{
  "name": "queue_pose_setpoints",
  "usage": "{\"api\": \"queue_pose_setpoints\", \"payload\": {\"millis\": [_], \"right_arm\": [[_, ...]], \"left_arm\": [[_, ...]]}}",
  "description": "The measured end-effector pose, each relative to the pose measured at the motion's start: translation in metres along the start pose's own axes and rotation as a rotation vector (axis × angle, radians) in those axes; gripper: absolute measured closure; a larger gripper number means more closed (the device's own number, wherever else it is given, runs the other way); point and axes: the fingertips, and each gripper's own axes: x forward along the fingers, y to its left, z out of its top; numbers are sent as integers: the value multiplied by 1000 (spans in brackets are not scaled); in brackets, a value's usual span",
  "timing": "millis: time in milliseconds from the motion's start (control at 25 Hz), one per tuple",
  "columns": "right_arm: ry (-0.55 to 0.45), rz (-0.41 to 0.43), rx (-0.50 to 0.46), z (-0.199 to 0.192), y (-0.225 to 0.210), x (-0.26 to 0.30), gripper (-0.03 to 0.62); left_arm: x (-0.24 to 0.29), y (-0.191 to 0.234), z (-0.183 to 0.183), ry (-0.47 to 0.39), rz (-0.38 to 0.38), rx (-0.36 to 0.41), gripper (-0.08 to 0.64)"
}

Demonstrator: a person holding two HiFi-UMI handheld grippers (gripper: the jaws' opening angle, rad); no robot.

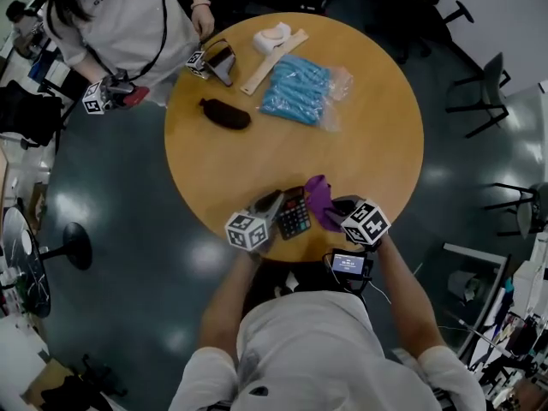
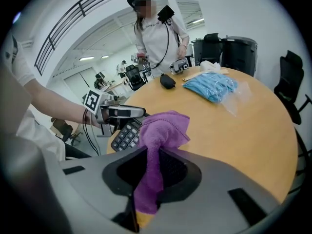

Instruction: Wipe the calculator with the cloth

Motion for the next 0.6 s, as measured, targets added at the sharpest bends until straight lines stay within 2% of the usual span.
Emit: {"api": "queue_pose_setpoints", "payload": {"millis": [280, 440, 600], "right_arm": [[-22, 6, 42, -3, 2, -2, 520], [-21, 12, 45, -7, 1, 1, 520], [-23, 15, 57, -10, 5, 2, 520]], "left_arm": [[6, 10, -1, 74, -29, -8, 512], [8, 14, -3, 111, 6, 19, 494], [6, 19, -8, 145, 83, 34, 479]]}}
